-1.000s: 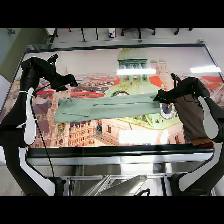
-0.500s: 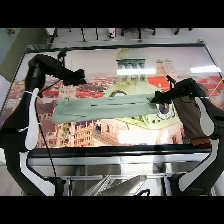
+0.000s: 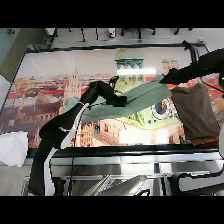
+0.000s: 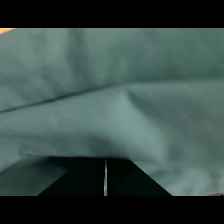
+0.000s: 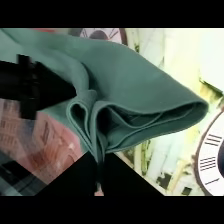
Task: Fold the shirts.
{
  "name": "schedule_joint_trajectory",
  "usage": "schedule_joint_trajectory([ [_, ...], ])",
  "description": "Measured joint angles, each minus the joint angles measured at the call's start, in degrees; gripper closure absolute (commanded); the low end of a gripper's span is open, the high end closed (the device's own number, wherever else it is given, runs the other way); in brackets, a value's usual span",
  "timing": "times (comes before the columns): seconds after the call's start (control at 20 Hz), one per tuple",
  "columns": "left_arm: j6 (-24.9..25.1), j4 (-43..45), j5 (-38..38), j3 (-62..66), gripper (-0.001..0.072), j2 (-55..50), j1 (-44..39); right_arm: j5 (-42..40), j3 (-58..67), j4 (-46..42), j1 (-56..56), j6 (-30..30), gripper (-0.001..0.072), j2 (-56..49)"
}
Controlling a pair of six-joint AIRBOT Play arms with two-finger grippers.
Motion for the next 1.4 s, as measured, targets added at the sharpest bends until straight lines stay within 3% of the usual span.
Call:
schedule_joint_trajectory([
  [0.25,-0.44,-3.87,-1.92,0.04,0.069,-1.6,-2.25,-4.07,1.6,0.0,0.02,0.02,0.0694,4.87],
  [0.4,-0.39,-6.47,1.9,0.13,0.069,3.52,0.39,-4.92,1.81,0.0,0.07,0.5,0.0695,5.57],
  [0.7,-0.26,-7.72,15.52,4.35,0.069,25.73,17.16,-1.36,1.2,2.67,6.25,5.14,0.0694,5.81],
  [0.95,0.52,-8.04,16.81,-2.14,0.069,50.8,34.77,21.46,-1.75,4.79,29.66,9.33,0.0674,0.44],
  [1.05,2.01,-8.09,16.68,-6.36,0.069,59.87,41.2,35.95,-2.21,5.03,40.76,10.21,0.0328,-6.16],
  [1.1,2.73,-8.09,16.52,-8.79,0.069,64.02,44.15,43.43,-2.34,5.05,45.46,10.43,0.0282,-9.75],
  [1.25,4.33,-8.09,15.82,-16.63,0.069,74.16,50.69,63.32,-2.19,5.22,55.49,12.63,0.0269,-18.97],
  [1.4,6.19,-8.07,13.68,-24.85,0.0689,81.81,53.62,67.17,-1.99,4.22,55.6,14.03,0.027,-20.46],
])
